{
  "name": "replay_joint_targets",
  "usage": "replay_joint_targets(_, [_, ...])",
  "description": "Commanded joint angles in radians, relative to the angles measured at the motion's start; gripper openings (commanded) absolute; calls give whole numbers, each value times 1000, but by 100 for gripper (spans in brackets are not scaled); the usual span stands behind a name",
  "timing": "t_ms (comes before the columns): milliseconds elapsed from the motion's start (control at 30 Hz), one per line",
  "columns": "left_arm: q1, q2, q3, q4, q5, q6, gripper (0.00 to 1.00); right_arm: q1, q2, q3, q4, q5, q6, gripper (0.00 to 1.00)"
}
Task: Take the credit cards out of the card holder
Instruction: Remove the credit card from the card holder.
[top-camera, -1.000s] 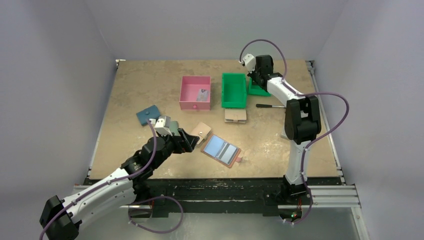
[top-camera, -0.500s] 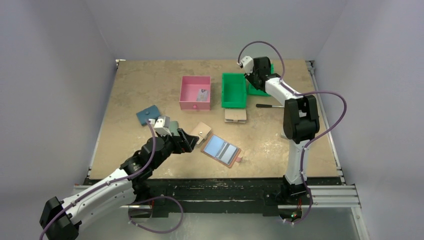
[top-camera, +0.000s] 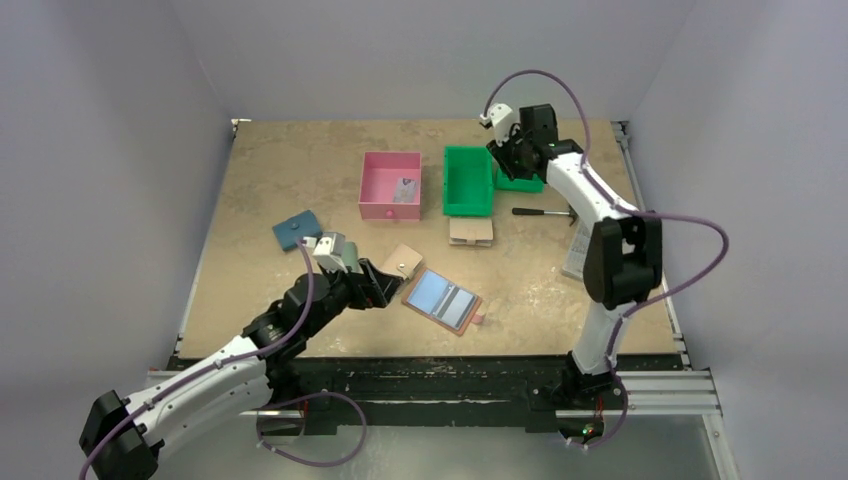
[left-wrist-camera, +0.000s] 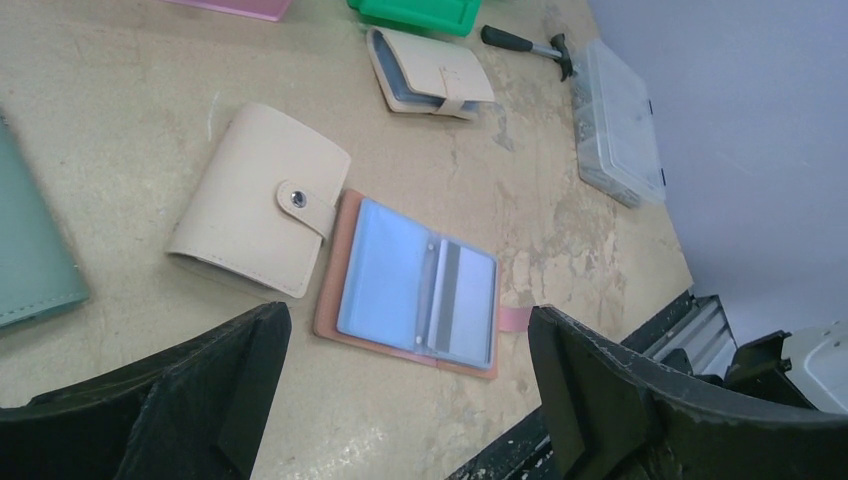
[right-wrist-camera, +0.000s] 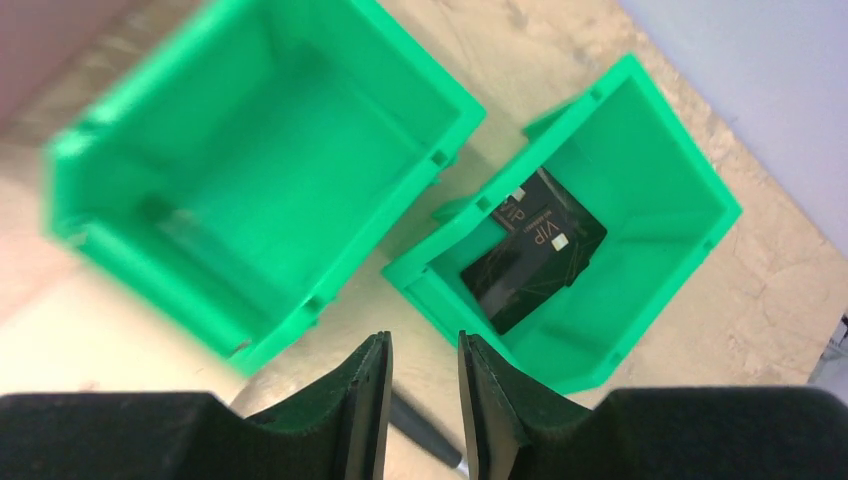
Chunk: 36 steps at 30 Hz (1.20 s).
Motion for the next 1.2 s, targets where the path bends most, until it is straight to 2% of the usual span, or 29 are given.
replay_joint_targets(0, [3, 40, -16, 110, 107, -12, 96, 1, -199, -60, -94, -213, 12, 38])
replay_joint_targets(167, [3, 92, -20, 196, 180, -13, 95, -7, -389, -188, -166, -457, -25, 39])
replay_joint_targets(300, [1, 159, 2, 206, 237, -19, 93, -9, -553, -314, -171, -656, -82, 44])
replay_joint_targets(400, [0, 217, 25, 205, 268, -31, 90, -10, -656, -395, -178, -785, -124, 51])
replay_joint_targets(500, [-25, 271, 58, 173, 249, -32, 87, -10, -723, -471, -193, -861, -182, 66])
replay_joint_targets(633, [-165, 356, 156, 63, 84, -5, 86, -10, -759, -586, -178, -907, -227, 88])
replay_joint_targets(733, [-275, 449, 254, -64, -93, 1, 85, -10, -754, -657, -151, -933, -217, 99])
replay_joint_targets(833, [-355, 532, 322, -105, -205, 23, 85, -15, -735, -702, -163, -912, -226, 99])
replay_joint_targets(1033, [-451, 721, 436, -96, -300, 73, 81, -54, -714, -704, -139, -880, -178, 99])
replay_joint_targets(1167, [-505, 859, 541, -152, -368, 78, 81, -78, -725, -706, -130, -857, -159, 99])
